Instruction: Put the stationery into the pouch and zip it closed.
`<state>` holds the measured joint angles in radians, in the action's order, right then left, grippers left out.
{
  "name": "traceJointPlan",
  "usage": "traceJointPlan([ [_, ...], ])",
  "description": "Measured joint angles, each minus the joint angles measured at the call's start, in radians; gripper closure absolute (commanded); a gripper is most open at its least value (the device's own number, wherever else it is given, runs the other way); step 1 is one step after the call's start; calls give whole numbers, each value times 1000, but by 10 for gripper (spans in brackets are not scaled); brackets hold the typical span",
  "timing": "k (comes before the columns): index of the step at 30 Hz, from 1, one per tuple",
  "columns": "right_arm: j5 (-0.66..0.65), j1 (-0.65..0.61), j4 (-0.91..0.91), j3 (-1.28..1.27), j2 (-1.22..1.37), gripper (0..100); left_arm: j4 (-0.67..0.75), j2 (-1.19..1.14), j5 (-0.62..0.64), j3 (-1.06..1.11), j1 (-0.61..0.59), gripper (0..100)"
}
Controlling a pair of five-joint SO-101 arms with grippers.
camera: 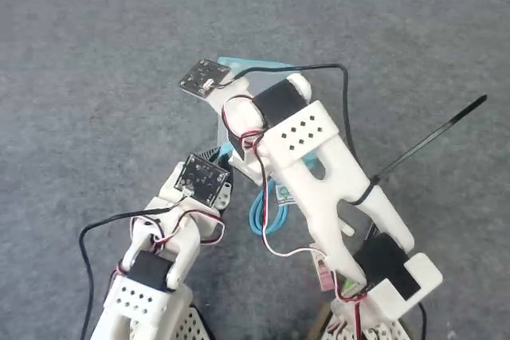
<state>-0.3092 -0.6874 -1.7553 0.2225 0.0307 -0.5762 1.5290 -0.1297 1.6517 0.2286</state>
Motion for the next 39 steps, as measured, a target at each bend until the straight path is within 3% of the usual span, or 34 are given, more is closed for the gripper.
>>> traceJointPlan([
  [7,0,110,0,-15,-150,734,11,0,5,0,-106,988],
  [13,-58,183,0,-221,-270,734,31,0,147,0,-284,988],
  [16,-63,186,0,-325,-298,734,21,0,143,0,-241,988],
  [21,-89,186,32,-502,-310,734,-29,0,-14,0,-34,988],
  [28,-114,186,170,-703,-311,734,-5,-2,132,-31,-333,988],
  [34,-114,184,236,-786,-311,734,-18,-2,-2,-31,-150,988],
  [39,-114,186,321,-875,-311,734,-18,-2,91,-43,-301,988],
])
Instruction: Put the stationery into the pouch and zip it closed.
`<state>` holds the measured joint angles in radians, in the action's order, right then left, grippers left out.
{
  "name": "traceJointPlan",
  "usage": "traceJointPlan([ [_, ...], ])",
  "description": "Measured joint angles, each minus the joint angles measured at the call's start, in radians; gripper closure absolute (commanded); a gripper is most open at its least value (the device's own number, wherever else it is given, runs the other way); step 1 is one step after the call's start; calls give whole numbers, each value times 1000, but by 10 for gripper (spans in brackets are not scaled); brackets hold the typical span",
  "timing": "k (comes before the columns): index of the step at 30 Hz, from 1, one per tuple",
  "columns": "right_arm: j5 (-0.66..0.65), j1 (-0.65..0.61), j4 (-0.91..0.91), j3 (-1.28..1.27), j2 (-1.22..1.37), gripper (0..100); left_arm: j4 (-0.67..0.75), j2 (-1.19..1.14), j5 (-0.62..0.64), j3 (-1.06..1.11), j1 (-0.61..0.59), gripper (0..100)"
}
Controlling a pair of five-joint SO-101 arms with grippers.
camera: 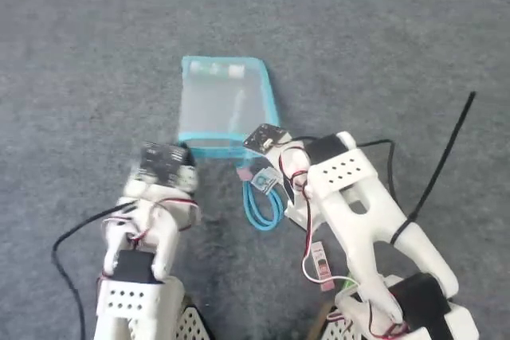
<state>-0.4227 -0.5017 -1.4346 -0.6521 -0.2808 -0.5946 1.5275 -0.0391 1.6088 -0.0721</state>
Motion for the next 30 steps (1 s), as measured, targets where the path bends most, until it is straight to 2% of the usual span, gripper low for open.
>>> traceJointPlan([
  [6,-3,8,91,-68,-2,735,0,0,15,-5,-25,988],
  [10,-3,80,127,-87,-2,735,-2,0,17,-5,-15,988],
  [15,-2,140,190,-149,-2,735,-55,0,-110,-5,180,988],
  [17,-2,135,198,-163,-2,735,-55,0,-71,-11,127,988],
  [21,-2,137,198,-172,-2,735,-32,0,25,-34,-91,988],
  [28,-92,152,229,-209,-2,740,-32,0,44,-37,-91,988],
  [30,-103,176,264,-222,-2,787,-32,0,44,-37,-92,988],
])
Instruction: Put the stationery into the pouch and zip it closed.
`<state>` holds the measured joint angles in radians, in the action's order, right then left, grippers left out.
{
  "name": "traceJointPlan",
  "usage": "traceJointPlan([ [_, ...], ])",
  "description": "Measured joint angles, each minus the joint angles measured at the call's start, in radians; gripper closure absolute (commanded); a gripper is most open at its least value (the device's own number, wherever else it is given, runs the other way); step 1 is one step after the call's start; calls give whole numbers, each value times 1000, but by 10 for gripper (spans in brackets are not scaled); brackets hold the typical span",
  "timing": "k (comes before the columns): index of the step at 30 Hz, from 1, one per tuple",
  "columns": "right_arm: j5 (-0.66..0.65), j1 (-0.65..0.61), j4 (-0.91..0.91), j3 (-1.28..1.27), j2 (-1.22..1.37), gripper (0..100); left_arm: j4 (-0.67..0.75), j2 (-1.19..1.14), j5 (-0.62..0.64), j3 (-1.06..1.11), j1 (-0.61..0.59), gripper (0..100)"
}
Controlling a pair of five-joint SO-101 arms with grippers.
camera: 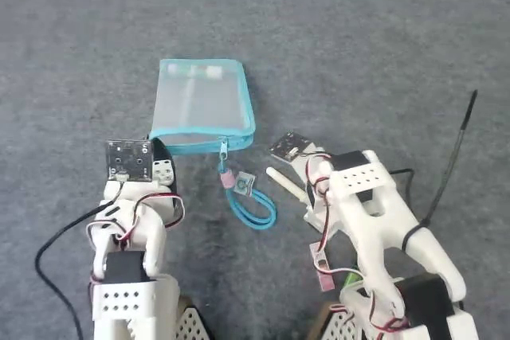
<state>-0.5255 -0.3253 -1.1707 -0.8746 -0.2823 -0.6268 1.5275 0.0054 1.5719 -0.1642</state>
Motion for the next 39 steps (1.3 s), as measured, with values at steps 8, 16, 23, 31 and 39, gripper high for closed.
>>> traceJointPlan([
  [8,-71,60,44,-61,0,864,0,0,0,0,2,988],
  [16,-84,69,52,-106,-3,962,0,0,0,0,2,988],
  [23,-78,77,87,-143,-26,992,0,0,0,0,2,988],
  [31,-26,140,-11,-81,-124,992,2,0,0,0,61,988],
  [39,11,41,-269,44,-382,993,61,2,-2,35,127,988],
])
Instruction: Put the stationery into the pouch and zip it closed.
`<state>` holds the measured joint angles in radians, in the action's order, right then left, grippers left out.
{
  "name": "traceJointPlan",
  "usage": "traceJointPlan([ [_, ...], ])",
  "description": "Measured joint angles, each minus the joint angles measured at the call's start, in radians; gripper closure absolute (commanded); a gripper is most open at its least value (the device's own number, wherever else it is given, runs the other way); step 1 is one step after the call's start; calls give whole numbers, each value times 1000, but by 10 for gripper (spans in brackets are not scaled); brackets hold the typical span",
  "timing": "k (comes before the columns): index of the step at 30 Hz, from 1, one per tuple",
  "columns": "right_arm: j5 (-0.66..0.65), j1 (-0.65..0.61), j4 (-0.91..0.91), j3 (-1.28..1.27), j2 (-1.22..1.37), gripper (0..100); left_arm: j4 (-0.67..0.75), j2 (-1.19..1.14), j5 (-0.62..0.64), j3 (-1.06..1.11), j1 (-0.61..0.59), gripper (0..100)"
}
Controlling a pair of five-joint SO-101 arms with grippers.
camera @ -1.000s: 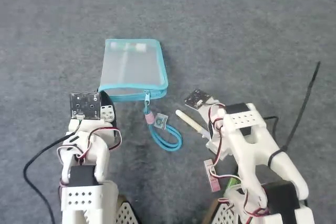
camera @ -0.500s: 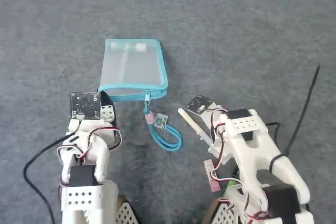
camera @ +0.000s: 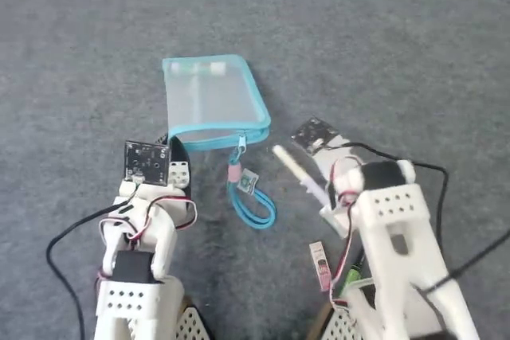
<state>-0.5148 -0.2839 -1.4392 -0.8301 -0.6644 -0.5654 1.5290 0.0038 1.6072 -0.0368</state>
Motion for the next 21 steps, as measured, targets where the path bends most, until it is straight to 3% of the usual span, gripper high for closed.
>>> traceJointPlan([
  [9,66,-276,-138,135,-41,993,0,0,0,15,29,988],
  [15,69,-262,-259,258,-41,993,0,0,0,15,29,988],
  [21,20,-147,-316,302,-51,993,0,0,0,15,29,988],
])
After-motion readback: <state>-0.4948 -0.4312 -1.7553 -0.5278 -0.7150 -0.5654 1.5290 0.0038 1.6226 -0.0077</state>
